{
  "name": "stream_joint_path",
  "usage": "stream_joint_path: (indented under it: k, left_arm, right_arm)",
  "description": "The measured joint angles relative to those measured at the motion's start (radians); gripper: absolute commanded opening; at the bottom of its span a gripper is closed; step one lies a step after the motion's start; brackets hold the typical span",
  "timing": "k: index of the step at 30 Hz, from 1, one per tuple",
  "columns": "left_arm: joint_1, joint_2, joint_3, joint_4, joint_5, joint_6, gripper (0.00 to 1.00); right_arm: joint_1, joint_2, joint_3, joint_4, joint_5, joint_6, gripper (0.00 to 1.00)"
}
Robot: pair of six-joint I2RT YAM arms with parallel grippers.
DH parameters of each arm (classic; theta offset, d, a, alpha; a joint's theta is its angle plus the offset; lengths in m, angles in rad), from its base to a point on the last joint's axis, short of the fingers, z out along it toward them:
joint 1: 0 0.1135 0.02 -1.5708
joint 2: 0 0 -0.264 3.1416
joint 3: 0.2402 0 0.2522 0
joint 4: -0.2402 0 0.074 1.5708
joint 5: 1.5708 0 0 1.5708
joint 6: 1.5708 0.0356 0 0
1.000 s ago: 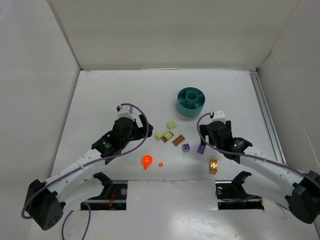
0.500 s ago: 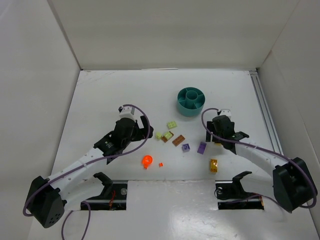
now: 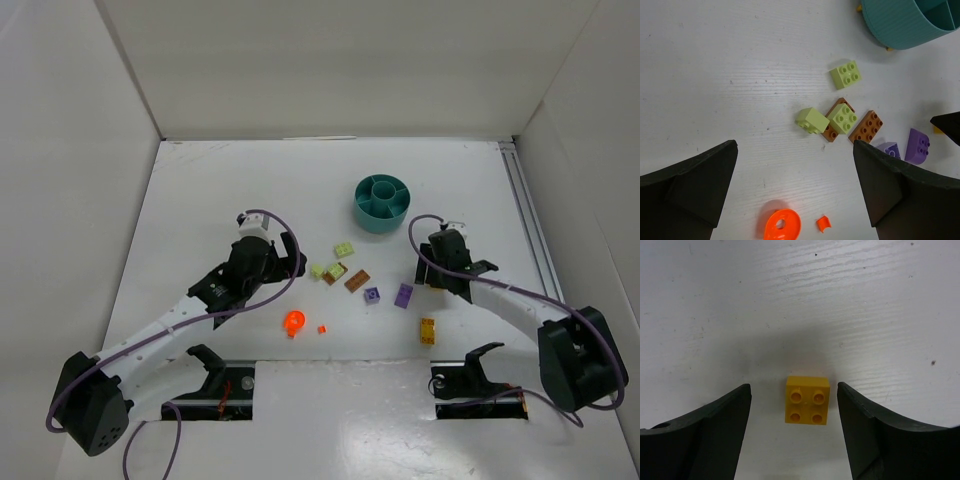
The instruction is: Sort the legos into containers by color
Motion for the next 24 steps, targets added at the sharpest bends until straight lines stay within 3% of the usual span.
stream_joint_path:
  k: [7,15,24]
  left_arm:
    - [0.0,0.0,-0.006,-0.001,-0.007,0.0,1.0]
    - [0.0,0.0,-0.006,-0.001,-0.008,0.0,1.0]
    - [0.0,0.0,-0.006,-0.001,-0.008,0.0,1.0]
  right_arm:
    - [-0.021,0.103,0.068,-0.053,-0.02,0.028,0.64]
    - [-0.025,0.116,0.085,-0.061,-0.027,0.037,0.31]
    - [-0.018,0.075,0.083,-0.033,-0.053,-0.057,0.18]
